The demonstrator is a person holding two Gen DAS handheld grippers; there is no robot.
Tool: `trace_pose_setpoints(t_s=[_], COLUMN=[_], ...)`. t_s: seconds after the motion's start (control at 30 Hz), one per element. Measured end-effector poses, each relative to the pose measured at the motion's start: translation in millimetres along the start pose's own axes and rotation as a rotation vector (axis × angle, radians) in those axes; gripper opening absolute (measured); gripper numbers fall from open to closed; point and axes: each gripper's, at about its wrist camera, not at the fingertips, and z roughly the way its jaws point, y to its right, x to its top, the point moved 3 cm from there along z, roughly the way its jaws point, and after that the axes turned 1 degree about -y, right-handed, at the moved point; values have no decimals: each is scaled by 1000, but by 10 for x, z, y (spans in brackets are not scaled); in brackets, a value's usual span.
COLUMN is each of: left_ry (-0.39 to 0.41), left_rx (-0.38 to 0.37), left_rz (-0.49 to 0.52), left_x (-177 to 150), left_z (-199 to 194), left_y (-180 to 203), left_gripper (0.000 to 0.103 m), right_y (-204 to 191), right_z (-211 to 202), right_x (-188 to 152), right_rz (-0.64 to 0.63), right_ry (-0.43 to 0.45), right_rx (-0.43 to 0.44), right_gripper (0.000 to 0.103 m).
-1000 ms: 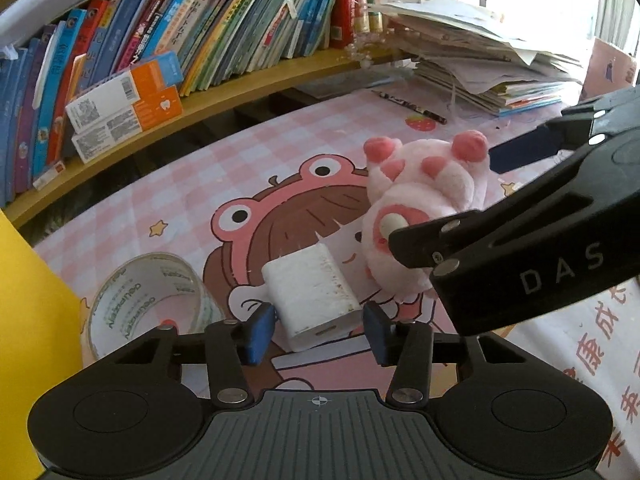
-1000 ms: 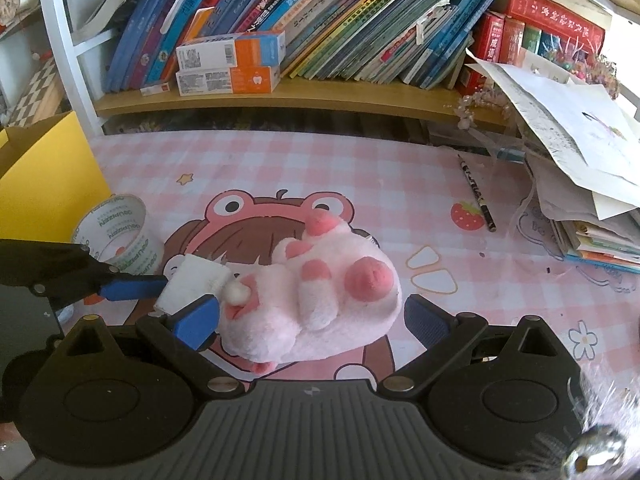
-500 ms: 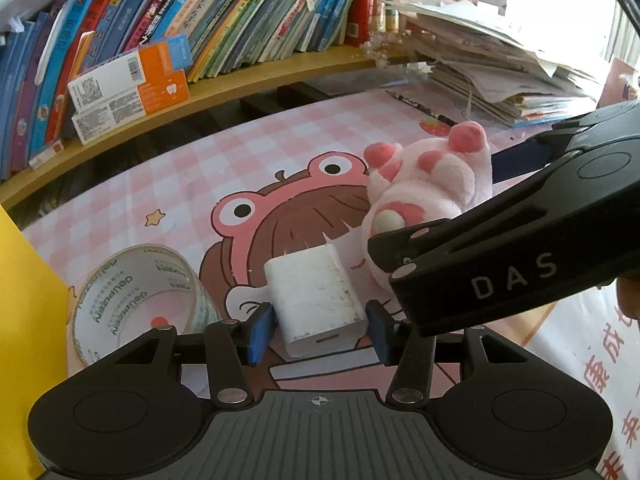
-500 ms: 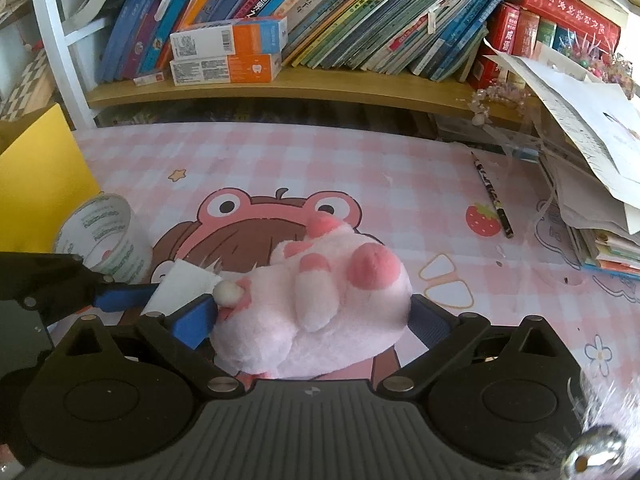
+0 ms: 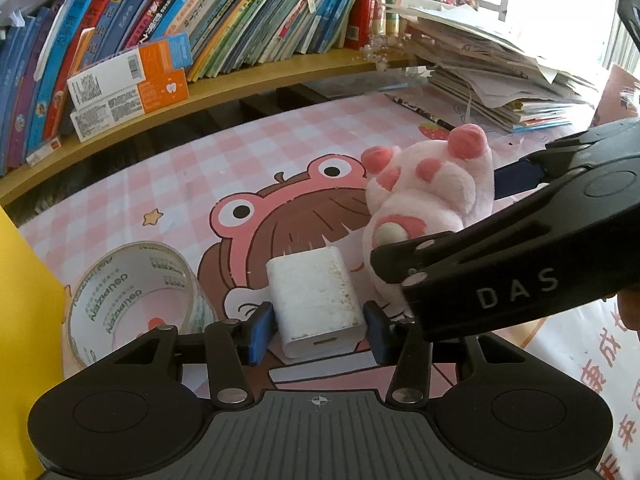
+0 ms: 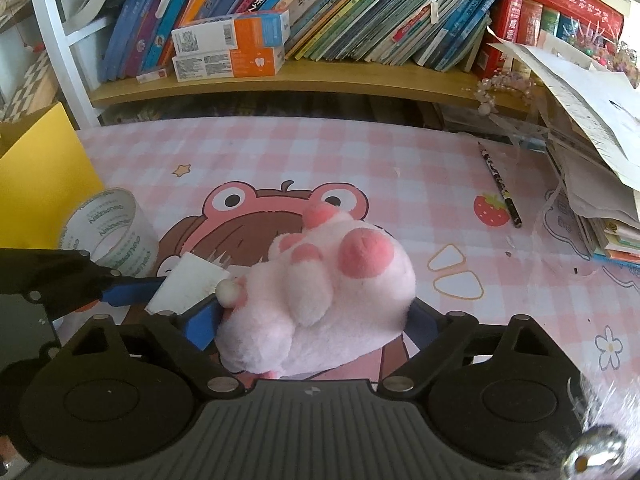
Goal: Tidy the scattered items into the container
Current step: 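Grasp the white charger with the left tool while the right tool grasps the pink plush pig, then lift and carry the charger and plush pig with both tools over the yellow box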
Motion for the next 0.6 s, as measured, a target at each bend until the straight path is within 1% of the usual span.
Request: trace_pose_setpoints(t_s=[0.17,0.37,0.6], left_ry=[-12,18,36], left_rx=[-25,-40,-53], left_rz=[27,80,104], left_x=[-22,-26,-114], left_z=[-107,-345,-625], left_y=[39,120,181], left_gripper=[46,46,46], right_y=[-5,-22,-47], right_z=[-151,-389,-669], right_x=[-90,-214,-359], right_rz=[17,36,58], right_ry=[6,23,44], right_rx=[-6,-17,-31], right_gripper=[88,88,88])
